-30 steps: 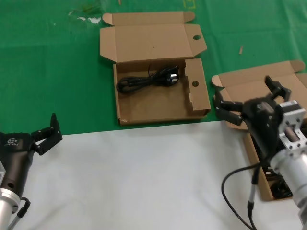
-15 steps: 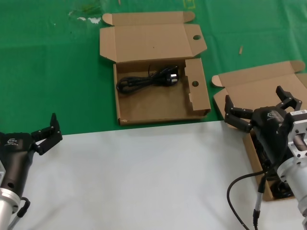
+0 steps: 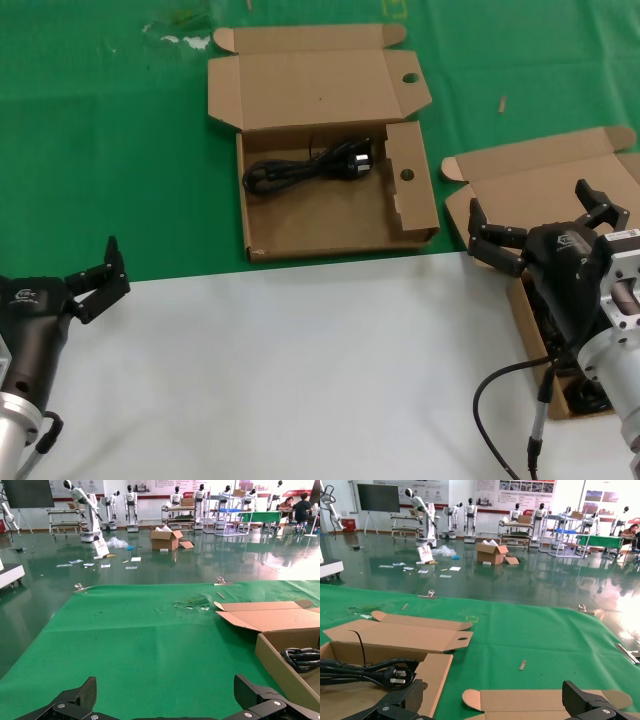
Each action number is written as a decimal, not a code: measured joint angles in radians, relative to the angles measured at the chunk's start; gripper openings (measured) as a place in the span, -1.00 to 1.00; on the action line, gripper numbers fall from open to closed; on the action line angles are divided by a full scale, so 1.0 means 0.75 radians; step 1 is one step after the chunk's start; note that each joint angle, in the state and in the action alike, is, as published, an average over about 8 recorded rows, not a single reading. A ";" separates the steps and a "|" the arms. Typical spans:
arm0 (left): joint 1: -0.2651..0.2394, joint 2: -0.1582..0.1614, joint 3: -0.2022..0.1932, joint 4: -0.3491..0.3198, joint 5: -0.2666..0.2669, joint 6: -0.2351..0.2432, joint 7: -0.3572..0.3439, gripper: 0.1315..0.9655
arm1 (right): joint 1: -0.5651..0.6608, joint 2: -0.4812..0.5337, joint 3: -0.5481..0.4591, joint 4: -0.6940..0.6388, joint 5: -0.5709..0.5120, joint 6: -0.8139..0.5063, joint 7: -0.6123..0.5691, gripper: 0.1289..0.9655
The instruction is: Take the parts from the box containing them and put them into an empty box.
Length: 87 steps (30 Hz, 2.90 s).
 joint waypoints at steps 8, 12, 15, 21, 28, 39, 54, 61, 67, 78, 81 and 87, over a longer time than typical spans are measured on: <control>0.000 0.000 0.000 0.000 0.000 0.000 0.000 1.00 | 0.000 0.000 0.000 0.000 0.000 0.000 0.000 1.00; 0.000 0.000 0.000 0.000 0.000 0.000 0.000 1.00 | 0.000 0.000 0.000 0.000 0.000 0.000 0.000 1.00; 0.000 0.000 0.000 0.000 0.000 0.000 0.000 1.00 | 0.000 0.000 0.000 0.000 0.000 0.000 0.000 1.00; 0.000 0.000 0.000 0.000 0.000 0.000 0.000 1.00 | 0.000 0.000 0.000 0.000 0.000 0.000 0.000 1.00; 0.000 0.000 0.000 0.000 0.000 0.000 0.000 1.00 | 0.000 0.000 0.000 0.000 0.000 0.000 0.000 1.00; 0.000 0.000 0.000 0.000 0.000 0.000 0.000 1.00 | 0.000 0.000 0.000 0.000 0.000 0.000 0.000 1.00; 0.000 0.000 0.000 0.000 0.000 0.000 0.000 1.00 | 0.000 0.000 0.000 0.000 0.000 0.000 0.000 1.00; 0.000 0.000 0.000 0.000 0.000 0.000 0.000 1.00 | 0.000 0.000 0.000 0.000 0.000 0.000 0.000 1.00; 0.000 0.000 0.000 0.000 0.000 0.000 0.000 1.00 | 0.000 0.000 0.000 0.000 0.000 0.000 0.000 1.00; 0.000 0.000 0.000 0.000 0.000 0.000 0.000 1.00 | 0.000 0.000 0.000 0.000 0.000 0.000 0.000 1.00; 0.000 0.000 0.000 0.000 0.000 0.000 0.000 1.00 | 0.000 0.000 0.000 0.000 0.000 0.000 0.000 1.00; 0.000 0.000 0.000 0.000 0.000 0.000 0.000 1.00 | 0.000 0.000 0.000 0.000 0.000 0.000 0.000 1.00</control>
